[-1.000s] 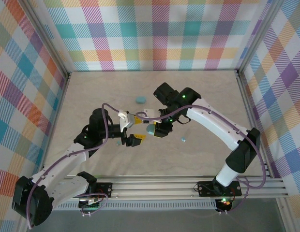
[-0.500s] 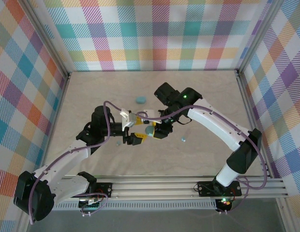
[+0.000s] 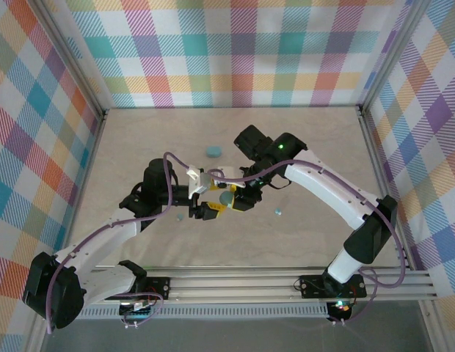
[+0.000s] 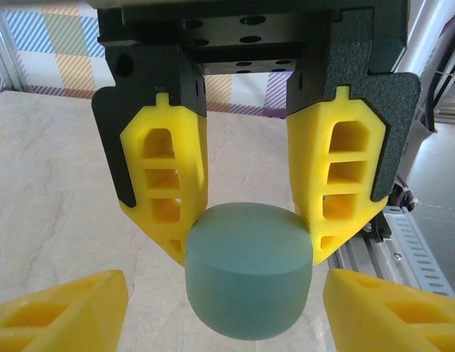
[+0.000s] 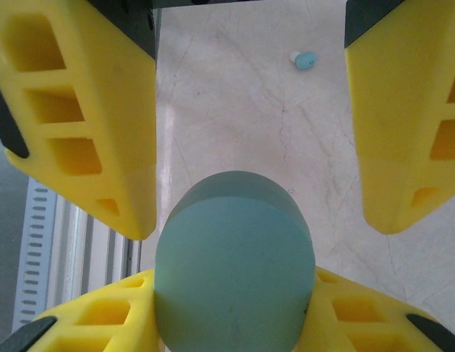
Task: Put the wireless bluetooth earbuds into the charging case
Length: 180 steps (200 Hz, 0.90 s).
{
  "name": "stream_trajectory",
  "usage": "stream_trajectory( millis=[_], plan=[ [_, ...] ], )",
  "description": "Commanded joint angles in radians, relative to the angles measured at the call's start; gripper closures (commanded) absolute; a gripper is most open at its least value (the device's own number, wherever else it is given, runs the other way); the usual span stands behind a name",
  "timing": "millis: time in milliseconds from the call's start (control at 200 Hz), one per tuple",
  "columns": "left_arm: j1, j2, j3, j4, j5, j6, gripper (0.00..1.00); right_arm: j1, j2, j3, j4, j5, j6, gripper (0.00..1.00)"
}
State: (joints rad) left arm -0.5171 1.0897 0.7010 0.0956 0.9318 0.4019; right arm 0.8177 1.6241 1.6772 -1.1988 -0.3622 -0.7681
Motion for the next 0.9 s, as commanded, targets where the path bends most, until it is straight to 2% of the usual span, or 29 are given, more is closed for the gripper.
stream_trajectory(
  millis=[0, 340, 725, 895],
  plan=[
    [-0.012, 0.01, 0.034, -0.019, 0.029, 0.033, 0.33, 0.006, -0.041, 0.029, -0.028, -0.049, -0.022, 0.79],
    [-0.012, 0.023, 0.044, -0.019, 0.039, 0.036, 0.38, 0.006, -0.037, 0.035, -0.031, -0.057, -0.022, 0.79],
    [-0.019, 0.022, 0.051, -0.015, 0.053, 0.029, 0.36, 0.006, -0.029, 0.035, -0.035, -0.038, -0.023, 0.79],
    [-0.021, 0.034, 0.056, -0.025, 0.065, 0.033, 0.44, 0.006, -0.035, 0.042, -0.035, -0.052, -0.022, 0.79]
  ],
)
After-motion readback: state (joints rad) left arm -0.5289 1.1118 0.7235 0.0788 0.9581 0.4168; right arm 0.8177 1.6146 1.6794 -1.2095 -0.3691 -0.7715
